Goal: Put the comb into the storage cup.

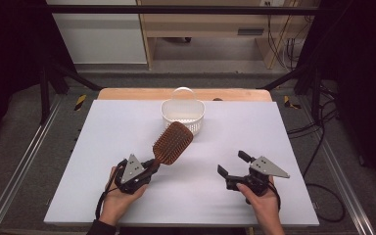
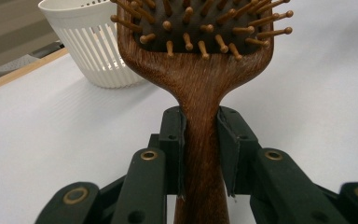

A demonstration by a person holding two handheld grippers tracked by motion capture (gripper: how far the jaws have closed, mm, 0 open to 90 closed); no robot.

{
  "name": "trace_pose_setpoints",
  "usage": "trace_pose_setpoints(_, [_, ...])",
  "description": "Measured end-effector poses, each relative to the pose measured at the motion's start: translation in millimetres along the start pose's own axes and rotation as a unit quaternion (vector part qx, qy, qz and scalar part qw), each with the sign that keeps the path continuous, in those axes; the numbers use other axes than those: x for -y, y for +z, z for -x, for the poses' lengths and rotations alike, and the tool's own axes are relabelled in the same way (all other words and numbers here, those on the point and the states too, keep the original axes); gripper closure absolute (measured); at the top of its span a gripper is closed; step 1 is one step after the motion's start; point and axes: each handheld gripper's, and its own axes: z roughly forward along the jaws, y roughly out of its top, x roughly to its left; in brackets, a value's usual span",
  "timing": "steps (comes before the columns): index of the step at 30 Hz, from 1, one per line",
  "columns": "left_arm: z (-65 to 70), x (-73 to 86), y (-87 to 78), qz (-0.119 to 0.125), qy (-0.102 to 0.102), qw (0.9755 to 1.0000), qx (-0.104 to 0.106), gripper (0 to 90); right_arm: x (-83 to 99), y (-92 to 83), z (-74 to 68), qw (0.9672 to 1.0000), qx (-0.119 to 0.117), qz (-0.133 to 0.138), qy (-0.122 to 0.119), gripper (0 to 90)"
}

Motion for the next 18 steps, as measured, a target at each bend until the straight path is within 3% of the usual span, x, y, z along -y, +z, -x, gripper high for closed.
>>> trace_pose_setpoints(5, [2.3, 1.2, -0.2, 0.005, -0.001, 1.0, 0.003, 72.2, -2.5, 9.9, -11.4, 0.9998, -0.019, -0.002, 0.001, 5.0])
trace_pose_setpoints(14, [3.6, 1.4, -3.4, 0.019, -0.007, 0.9998, -0.001, 72.2, -4.3, 28.3, -31.3, 0.9976, -0.061, 0.007, 0.031, 5.1])
trace_pose_setpoints(18, [4.0, 1.1, -4.7, 0.025, -0.01, 0.9996, -0.003, 72.2, -6.5, 34.4, -40.3, 0.9968, -0.072, 0.01, 0.032, 5.1])
